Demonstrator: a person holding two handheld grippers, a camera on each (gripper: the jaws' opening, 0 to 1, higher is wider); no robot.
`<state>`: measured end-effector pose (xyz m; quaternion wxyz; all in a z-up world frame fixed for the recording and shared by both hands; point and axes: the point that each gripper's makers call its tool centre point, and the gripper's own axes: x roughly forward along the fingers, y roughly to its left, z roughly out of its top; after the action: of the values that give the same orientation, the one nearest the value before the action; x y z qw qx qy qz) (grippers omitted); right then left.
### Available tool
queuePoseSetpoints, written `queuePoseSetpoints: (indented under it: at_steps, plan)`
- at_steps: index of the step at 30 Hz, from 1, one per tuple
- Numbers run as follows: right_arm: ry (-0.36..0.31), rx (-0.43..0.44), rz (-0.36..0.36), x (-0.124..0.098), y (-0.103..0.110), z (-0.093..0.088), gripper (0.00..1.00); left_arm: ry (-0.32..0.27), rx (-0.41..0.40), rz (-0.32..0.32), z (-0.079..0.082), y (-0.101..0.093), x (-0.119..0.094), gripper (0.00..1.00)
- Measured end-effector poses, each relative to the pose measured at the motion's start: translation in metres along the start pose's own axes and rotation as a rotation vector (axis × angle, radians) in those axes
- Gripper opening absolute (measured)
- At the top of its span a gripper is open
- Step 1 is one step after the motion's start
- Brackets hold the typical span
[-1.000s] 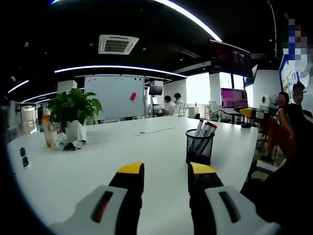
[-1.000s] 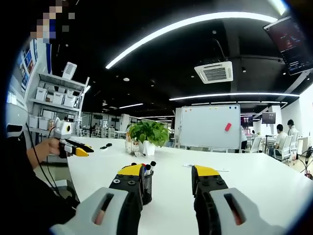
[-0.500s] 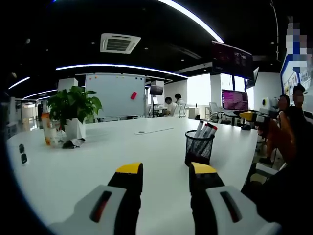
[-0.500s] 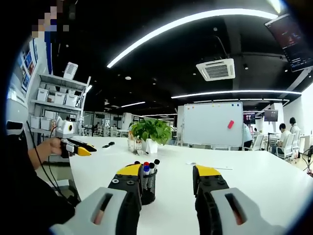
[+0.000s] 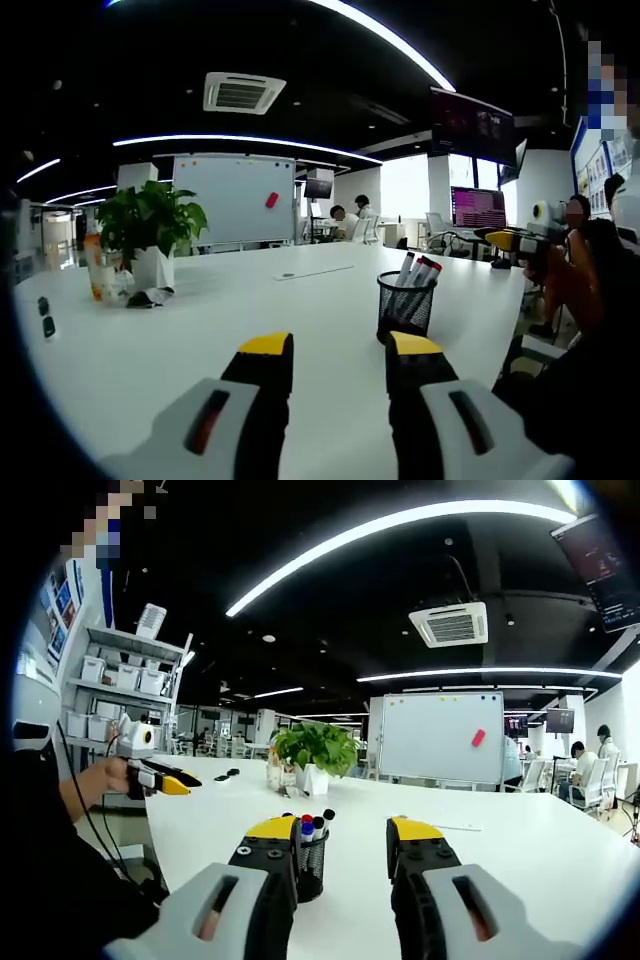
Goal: Pick up the whiteboard markers from the pen holder and place them facing the whiteboard neatly
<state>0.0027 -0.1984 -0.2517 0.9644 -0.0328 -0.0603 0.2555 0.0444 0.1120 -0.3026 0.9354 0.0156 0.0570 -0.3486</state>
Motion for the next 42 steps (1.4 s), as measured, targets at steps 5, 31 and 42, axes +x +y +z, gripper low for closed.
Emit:
queuePoseSetpoints:
  at_steps: [5, 31, 42]
  plan:
    - [0.004, -0.01, 0.009, 0.004, 0.001, 0.002, 0.35, 0.005, -0.001, -0.001, -0.002, -0.001, 0.0, 0.38]
    - [0.076, -0.033, 0.108, 0.031, 0.022, -0.011, 0.23, 0.015, 0.004, 0.01, -0.004, 0.004, -0.002, 0.38]
    - [0.149, -0.109, 0.144, 0.044, 0.025, -0.019, 0.25, 0.019, -0.004, 0.038, -0.003, 0.013, -0.006, 0.4]
